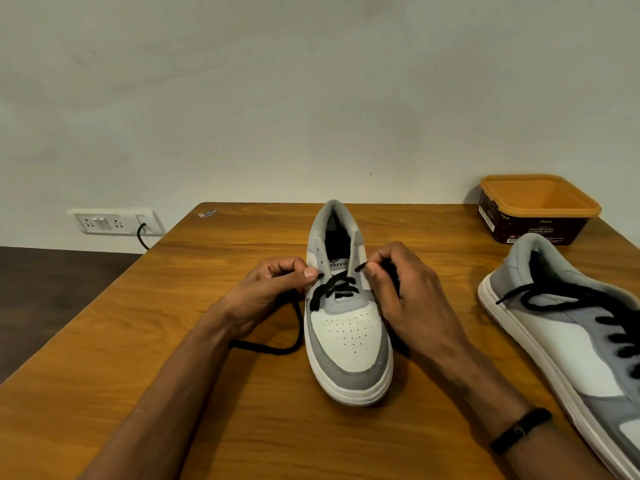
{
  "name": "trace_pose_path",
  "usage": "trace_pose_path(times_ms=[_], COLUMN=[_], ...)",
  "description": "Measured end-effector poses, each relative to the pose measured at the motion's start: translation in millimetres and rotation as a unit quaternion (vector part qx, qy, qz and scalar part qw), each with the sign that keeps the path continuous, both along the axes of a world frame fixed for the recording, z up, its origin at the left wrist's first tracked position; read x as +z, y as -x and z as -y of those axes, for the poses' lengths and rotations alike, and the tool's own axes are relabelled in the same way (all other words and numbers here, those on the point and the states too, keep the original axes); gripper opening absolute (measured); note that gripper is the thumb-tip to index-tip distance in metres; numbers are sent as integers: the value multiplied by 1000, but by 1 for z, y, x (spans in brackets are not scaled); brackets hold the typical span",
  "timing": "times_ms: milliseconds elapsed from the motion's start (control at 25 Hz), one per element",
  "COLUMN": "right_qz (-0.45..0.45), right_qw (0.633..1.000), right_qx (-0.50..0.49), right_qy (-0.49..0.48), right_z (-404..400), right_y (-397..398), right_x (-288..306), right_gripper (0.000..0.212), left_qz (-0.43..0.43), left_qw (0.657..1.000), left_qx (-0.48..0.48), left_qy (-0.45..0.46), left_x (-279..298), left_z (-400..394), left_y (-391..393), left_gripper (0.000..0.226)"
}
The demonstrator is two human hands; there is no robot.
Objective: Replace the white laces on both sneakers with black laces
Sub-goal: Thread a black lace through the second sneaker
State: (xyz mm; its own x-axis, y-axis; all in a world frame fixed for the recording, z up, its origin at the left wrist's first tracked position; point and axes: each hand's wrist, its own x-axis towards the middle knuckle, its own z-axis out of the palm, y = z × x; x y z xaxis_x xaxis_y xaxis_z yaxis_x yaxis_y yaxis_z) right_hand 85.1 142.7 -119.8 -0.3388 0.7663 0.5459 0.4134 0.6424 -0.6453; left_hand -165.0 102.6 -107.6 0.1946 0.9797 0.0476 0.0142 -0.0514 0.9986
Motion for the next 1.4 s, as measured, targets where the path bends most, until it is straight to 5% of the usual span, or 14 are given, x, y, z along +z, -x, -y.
trace_pose_path(times_ms=[320, 720, 960, 1120, 1280, 1400], right_qz=[-251, -315, -202, -73, 107, 166], right_qw=[956, 930, 961, 993, 993, 984], right_qx=[-68, -176, -174, -82, 33, 55], right_qy=[134, 75, 75, 44, -27, -25], right_z=[-16, -16, -18, 0, 16, 14], right_y=[-9, -17, -28, -8, 8, 10], right_x=[1, 2, 0, 3, 11, 12], right_gripper=[14, 16, 13, 50, 88, 88], left_qz=[13, 24, 39, -131, -190, -263], left_qw=[1000, 999, 997, 960, 961, 926], left_qx=[-21, -23, 73, 229, 171, 174], left_qy=[7, -2, 1, -92, -106, -209], left_x=[2, 10, -1, 1, -7, 0], left_z=[0, 1, 0, -1, -3, -1], left_y=[3, 8, 4, -25, -40, -41], left_gripper=[17, 21, 40, 64, 71, 53])
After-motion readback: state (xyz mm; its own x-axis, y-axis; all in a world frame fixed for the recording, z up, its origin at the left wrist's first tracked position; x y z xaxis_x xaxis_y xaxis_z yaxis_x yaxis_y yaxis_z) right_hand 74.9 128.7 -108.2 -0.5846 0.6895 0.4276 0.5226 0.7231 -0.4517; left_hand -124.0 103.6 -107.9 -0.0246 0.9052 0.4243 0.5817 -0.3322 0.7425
